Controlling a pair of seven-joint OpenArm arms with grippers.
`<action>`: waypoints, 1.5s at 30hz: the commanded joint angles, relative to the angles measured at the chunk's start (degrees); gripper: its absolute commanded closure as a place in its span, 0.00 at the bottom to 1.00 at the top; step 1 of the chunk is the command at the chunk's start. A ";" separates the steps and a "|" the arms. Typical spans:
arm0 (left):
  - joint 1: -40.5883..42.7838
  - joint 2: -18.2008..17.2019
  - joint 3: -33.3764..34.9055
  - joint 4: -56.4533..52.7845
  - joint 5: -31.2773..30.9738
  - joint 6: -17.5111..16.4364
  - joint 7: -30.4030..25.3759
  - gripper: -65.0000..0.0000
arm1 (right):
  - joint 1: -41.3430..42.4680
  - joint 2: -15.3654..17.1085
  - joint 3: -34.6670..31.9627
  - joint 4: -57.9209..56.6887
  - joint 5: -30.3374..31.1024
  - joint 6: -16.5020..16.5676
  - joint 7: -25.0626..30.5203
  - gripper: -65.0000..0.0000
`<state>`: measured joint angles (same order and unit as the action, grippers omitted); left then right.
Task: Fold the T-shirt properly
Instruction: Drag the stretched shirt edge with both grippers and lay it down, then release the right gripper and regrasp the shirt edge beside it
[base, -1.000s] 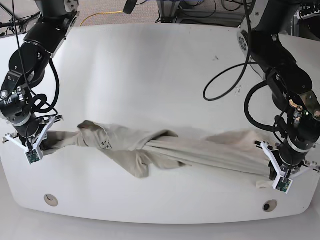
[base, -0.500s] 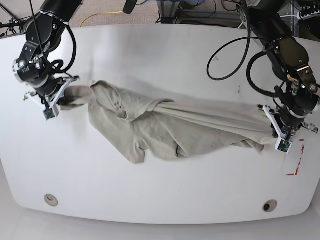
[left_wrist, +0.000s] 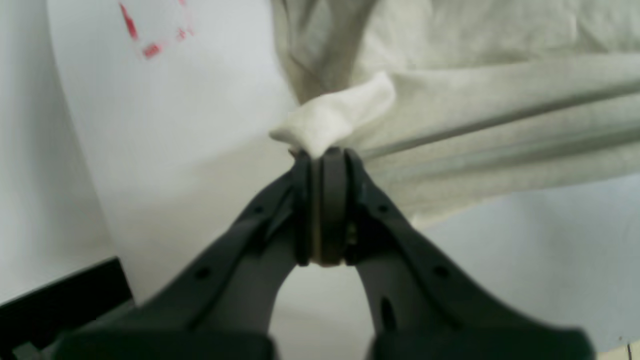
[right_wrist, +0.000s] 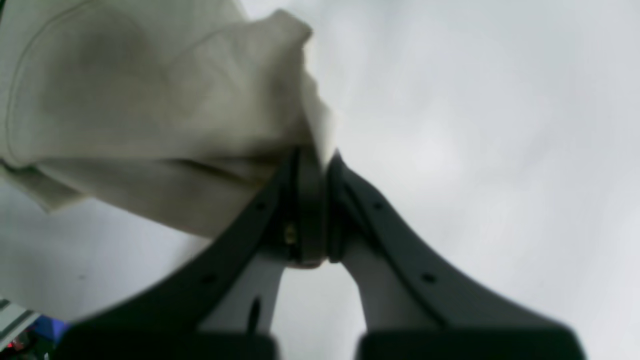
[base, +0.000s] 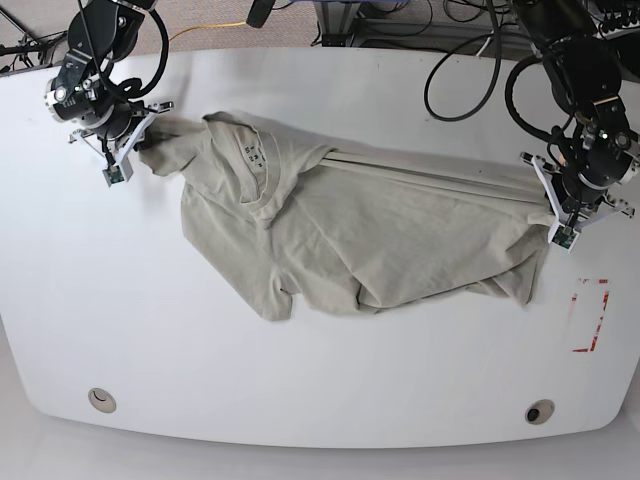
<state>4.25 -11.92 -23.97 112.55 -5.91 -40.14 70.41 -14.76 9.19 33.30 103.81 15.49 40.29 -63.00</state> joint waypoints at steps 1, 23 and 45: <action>0.45 -1.48 -0.43 0.72 1.21 0.14 -0.48 1.00 | -0.14 0.88 0.50 0.59 -0.50 -0.29 0.45 0.96; 7.57 -6.41 -0.43 0.72 1.03 0.14 -0.57 1.00 | -3.21 -3.70 2.17 0.85 0.03 -0.29 0.45 0.49; 7.57 -6.32 -0.08 0.63 1.21 0.14 -0.57 1.00 | 1.71 -2.82 1.38 6.48 23.24 -0.29 -3.94 0.50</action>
<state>12.36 -17.50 -23.83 112.33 -5.10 -40.14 70.41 -14.20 5.58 37.01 108.20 36.07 39.81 -68.03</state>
